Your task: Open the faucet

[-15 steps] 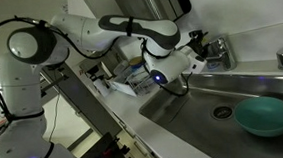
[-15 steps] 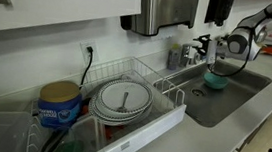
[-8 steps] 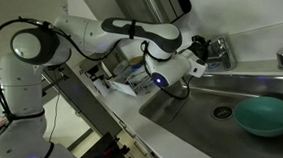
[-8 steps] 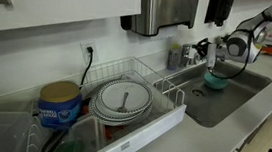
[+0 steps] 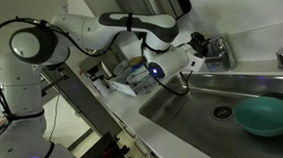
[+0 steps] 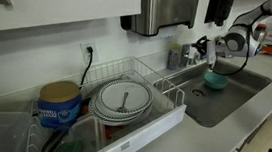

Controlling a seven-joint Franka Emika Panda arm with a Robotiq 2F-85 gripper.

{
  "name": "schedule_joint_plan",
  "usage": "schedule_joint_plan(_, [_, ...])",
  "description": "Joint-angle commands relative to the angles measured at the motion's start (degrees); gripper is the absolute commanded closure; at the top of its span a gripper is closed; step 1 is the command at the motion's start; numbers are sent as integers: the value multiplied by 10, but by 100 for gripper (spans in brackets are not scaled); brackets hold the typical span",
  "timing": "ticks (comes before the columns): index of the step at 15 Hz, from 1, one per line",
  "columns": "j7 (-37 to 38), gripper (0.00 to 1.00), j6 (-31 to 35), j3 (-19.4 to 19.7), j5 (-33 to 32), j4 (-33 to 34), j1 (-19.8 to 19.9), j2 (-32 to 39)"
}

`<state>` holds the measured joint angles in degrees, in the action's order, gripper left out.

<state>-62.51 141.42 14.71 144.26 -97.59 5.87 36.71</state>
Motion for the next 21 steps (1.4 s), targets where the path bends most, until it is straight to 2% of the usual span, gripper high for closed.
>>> schedule_joint_plan(1, [46, 98, 73, 3, -56, -6, -21, -50])
schedule_joint_plan(6, [183, 98, 138, -7, -199, 25, -25, -56])
schedule_joint_plan(9, [292, 98, 146, -14, -307, 35, -22, -57])
schedule_joint_plan(12, [371, 98, 144, -6, -380, 45, -29, -54])
schedule_joint_plan(21, [461, 98, 146, -1, -469, 66, -33, -46])
